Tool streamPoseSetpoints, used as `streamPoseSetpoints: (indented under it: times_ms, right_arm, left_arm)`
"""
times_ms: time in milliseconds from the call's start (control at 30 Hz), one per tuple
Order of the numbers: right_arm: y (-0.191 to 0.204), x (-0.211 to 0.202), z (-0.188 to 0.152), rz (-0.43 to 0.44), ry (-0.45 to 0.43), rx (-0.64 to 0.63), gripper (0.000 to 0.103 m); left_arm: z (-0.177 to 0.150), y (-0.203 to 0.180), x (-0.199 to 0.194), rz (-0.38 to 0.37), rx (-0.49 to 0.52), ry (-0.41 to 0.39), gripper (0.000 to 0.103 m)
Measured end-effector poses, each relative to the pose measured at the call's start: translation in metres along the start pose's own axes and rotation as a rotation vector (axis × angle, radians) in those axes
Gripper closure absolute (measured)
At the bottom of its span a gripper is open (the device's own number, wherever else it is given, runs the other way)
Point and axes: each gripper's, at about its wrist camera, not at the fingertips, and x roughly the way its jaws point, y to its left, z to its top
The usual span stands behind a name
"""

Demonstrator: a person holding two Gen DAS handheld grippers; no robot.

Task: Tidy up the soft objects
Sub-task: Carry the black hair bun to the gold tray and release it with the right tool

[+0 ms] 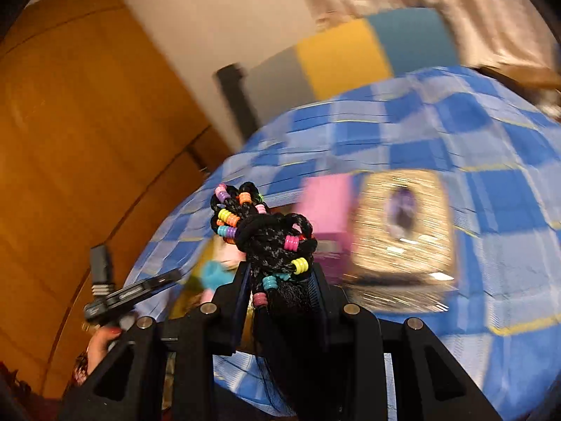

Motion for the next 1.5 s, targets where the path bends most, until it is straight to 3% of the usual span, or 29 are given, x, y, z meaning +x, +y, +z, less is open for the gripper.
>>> streamPoseSetpoints:
  times_ms: [333, 533, 700, 933, 1100, 1233, 1333, 1400, 1500]
  right_arm:
    - [0.082, 0.121, -0.006, 0.075, 0.241, -0.381, 0.070]
    - [0.092, 0.179, -0.028, 0.072, 0.391, -0.529, 0.070]
    - [0.089, 0.210, -0.044, 0.044, 0.505, -0.578, 0.068]
    - [0.078, 0.223, -0.055, -0.003, 0.576, -0.573, 0.059]
    - [0.069, 0.199, -0.048, -0.029, 0.518, -0.489, 0.052]
    - [0.073, 0.170, -0.047, -0.091, 0.372, -0.442, 0.042]
    - [0.085, 0.161, -0.052, -0.189, 0.266, -0.452, 0.041]
    - [0.091, 0.163, -0.053, -0.236, 0.245, -0.431, 0.041]
    - [0.096, 0.159, -0.053, -0.227, 0.207, -0.336, 0.041]
  left_arm:
    - [0.004, 0.018, -0.022, 0.038, -0.035, -0.047, 0.037]
    - [0.003, 0.030, -0.033, 0.047, -0.059, -0.072, 0.037]
    - [-0.001, 0.027, -0.040, 0.043, -0.031, -0.093, 0.037]
    - [-0.008, 0.011, -0.044, 0.047, 0.017, -0.107, 0.037]
    - [-0.014, 0.002, -0.043, 0.134, 0.059, -0.113, 0.037]
    - [-0.022, -0.001, -0.043, 0.195, 0.071, -0.110, 0.037]
    - [-0.029, -0.002, -0.046, 0.236, 0.070, -0.104, 0.037]
    - [-0.034, -0.002, -0.050, 0.258, 0.063, -0.096, 0.037]
    - [-0.042, 0.000, -0.054, 0.284, 0.036, -0.080, 0.037]
